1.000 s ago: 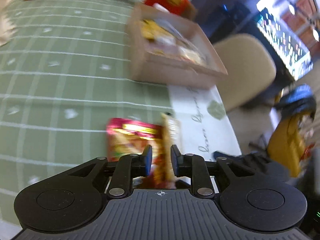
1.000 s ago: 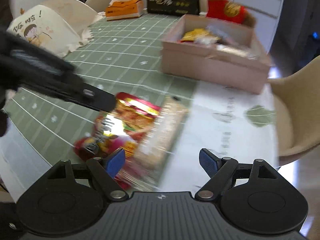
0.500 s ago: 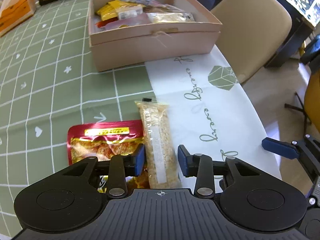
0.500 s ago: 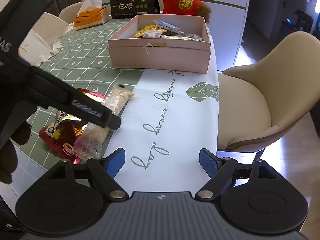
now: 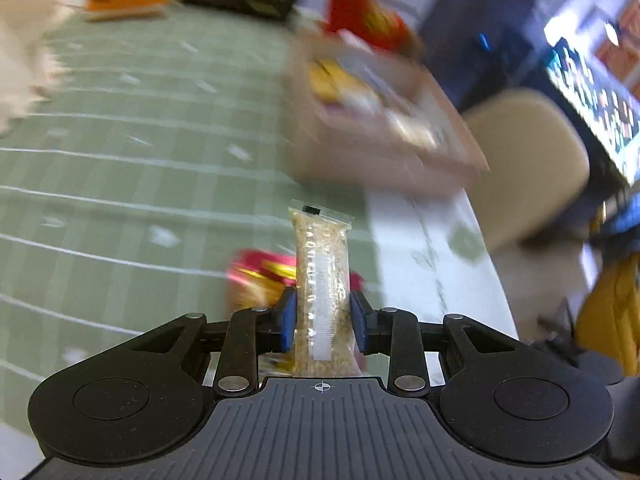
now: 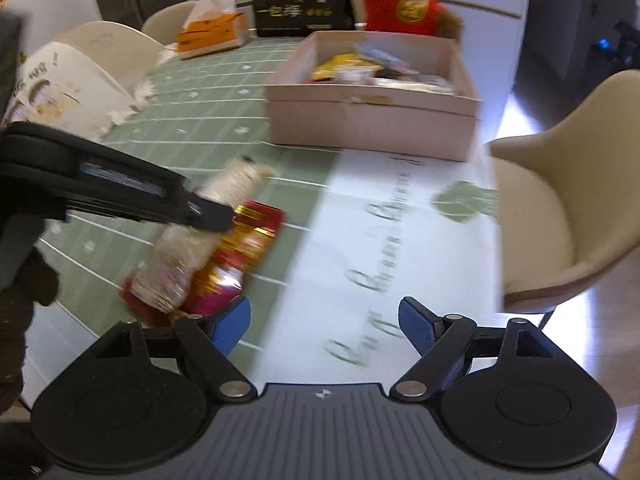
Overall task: Organize snacks
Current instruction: 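Grasp the red spicy-snack packet with the right tool while the left tool holds the rice-stick packet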
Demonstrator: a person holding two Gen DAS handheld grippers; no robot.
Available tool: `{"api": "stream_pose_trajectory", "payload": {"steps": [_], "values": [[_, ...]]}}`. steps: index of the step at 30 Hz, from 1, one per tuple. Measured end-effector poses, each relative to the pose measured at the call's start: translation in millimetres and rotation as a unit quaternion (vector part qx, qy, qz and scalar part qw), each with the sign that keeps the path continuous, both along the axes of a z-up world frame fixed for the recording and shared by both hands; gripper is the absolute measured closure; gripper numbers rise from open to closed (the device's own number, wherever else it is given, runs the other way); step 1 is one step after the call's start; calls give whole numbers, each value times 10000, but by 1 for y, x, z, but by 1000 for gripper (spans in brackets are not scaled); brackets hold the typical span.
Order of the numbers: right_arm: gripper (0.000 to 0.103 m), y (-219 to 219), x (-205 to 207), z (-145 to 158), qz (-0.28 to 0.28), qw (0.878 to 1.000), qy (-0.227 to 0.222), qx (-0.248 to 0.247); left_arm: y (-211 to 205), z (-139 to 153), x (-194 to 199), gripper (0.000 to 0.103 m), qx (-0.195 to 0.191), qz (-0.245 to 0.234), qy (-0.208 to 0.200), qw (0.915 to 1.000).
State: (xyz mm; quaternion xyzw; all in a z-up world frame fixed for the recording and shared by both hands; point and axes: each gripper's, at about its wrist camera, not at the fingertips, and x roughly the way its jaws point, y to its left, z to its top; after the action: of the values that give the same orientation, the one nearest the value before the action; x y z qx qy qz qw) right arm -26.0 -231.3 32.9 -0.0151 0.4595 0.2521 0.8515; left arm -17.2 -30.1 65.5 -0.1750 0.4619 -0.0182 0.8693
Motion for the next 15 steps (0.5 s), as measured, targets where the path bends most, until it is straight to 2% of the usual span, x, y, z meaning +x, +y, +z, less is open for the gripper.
{"api": "stream_pose_trajectory", "payload": {"steps": [2,6,8,9,13,15], "values": [[21,17,6,-1,64,9996,203,189,29,11,-11,70,3,323,-108,9994],[21,57,16,-11,69,9975,667,241,71,14,-31,70,565,730,41,9957],[13,74,16,-12,-7,9977,664,149,89,8,-40,70,546,865,169,9946],[13,82,16,-13,-27,9977,671,91,95,4,-43,70,494,920,225,9943],[1,112,14,-17,-126,9975,524,-464,112,-10,-52,70,310,990,400,9938],[0,128,11,-20,-114,9953,345,-894,115,-15,-56,70,249,949,449,9942]]}}
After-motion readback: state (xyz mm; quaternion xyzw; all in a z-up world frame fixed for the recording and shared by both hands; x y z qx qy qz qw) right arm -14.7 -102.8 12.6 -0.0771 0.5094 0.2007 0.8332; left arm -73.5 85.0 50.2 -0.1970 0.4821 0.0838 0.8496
